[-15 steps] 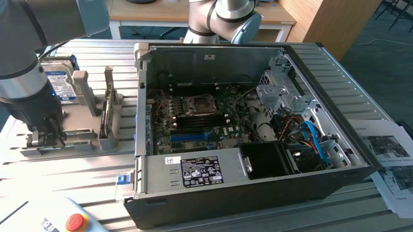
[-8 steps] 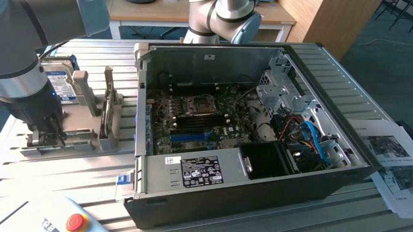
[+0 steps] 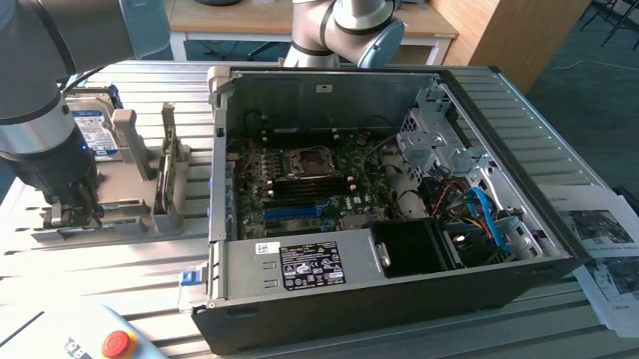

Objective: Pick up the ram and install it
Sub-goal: 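Pick up the ram and move it above insertion slot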

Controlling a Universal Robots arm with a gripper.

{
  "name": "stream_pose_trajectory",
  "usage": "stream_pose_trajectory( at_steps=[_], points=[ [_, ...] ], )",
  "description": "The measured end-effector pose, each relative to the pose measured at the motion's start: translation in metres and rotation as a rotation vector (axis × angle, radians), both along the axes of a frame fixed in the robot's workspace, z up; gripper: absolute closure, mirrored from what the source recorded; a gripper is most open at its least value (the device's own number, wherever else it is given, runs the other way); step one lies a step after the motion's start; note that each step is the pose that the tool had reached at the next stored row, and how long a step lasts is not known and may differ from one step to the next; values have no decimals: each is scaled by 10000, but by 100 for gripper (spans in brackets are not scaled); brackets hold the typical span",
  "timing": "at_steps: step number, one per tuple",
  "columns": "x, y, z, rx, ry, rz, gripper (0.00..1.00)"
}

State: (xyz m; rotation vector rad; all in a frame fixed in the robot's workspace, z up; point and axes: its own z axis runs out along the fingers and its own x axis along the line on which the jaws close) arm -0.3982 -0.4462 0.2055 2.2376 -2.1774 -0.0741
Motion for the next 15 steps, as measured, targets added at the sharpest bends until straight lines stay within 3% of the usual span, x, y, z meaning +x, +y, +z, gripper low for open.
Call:
stream_pose_trajectory(
  at_steps=[15],
  points=[
    [37,0,0,0,1,313,76]
  ],
)
